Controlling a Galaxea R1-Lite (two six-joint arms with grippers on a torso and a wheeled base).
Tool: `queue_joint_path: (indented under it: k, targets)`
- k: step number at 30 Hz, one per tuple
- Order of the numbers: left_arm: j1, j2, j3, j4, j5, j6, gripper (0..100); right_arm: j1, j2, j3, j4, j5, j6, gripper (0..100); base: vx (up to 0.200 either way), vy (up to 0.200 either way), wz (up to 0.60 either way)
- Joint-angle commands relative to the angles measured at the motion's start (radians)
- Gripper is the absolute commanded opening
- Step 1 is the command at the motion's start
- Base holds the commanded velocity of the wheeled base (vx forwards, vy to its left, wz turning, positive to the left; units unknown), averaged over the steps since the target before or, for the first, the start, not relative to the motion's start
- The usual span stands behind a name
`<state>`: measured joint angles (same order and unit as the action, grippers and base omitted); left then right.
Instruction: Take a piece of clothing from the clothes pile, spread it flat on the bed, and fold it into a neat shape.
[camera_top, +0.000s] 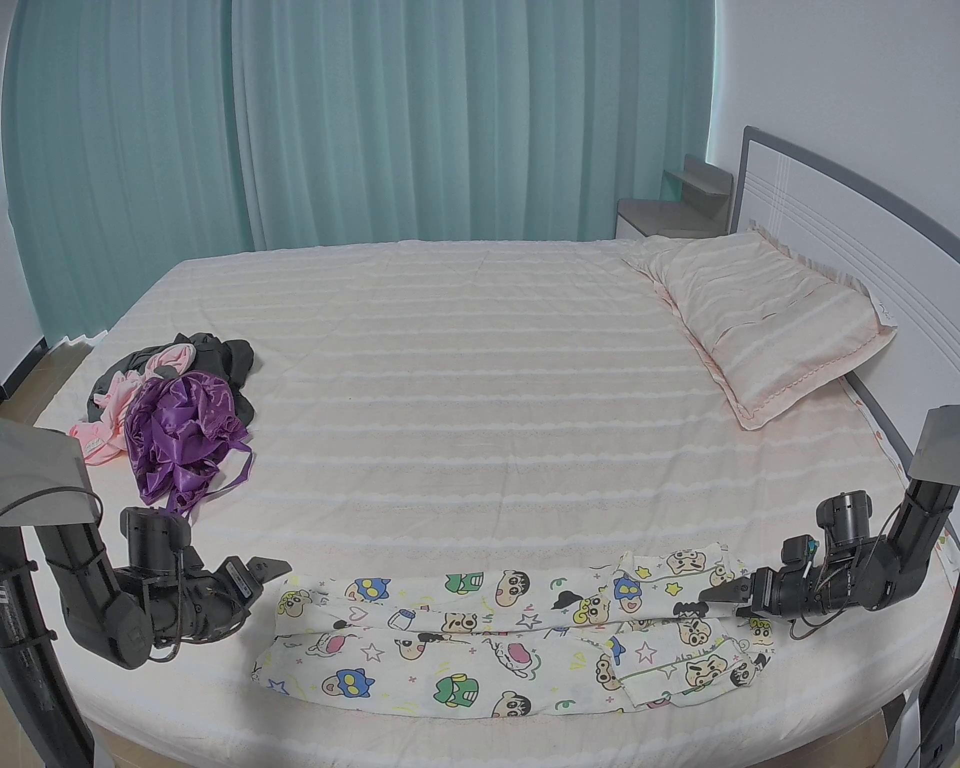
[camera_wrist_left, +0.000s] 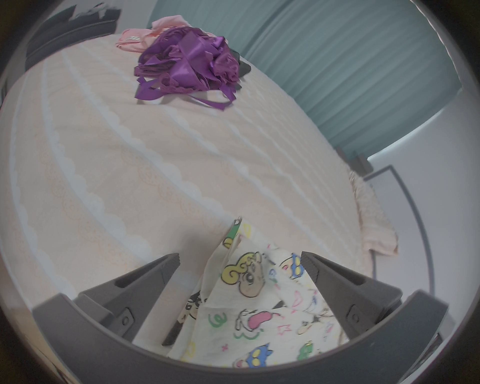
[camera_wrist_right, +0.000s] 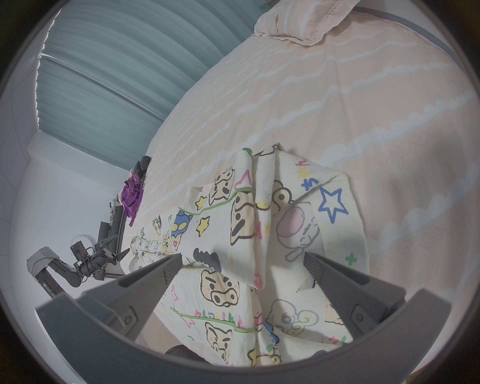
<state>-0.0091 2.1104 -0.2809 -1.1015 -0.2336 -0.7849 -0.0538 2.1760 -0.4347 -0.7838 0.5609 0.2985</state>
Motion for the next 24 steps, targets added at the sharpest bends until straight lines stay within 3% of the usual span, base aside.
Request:
queue_joint_path:
  k: [1,4,6,12,13,24]
  targets:
    - [0.061,-0.093,0.040,-0.015,-0.058,-0.062,100,0.006,-0.004,-0.007,-0.006,0.001,0.011,100,0.000,0.000,0.00]
    - [0.130,-0.155,0.049,-0.015,-0.225,-0.212,100,0.025,0.007,-0.013,-0.049,-0.002,0.071,100,0.000,0.000,0.00]
    - [0.159,-0.156,0.051,-0.017,-0.288,-0.221,100,0.038,0.019,-0.013,-0.083,-0.018,0.110,100,0.000,0.000,0.00]
    - [0.178,-0.127,0.051,-0.018,-0.316,-0.217,100,0.071,0.108,-0.007,-0.204,-0.084,0.133,100,0.000,0.000,0.00]
    - [0.179,-0.121,0.051,-0.018,-0.316,-0.217,100,0.074,0.110,-0.004,-0.219,-0.091,0.136,0,0.000,0.000,0.00]
    - [0.179,-0.119,0.066,-0.020,-0.314,-0.211,100,0.045,0.097,0.034,-0.232,-0.121,0.134,0,0.000,0.000,0.00]
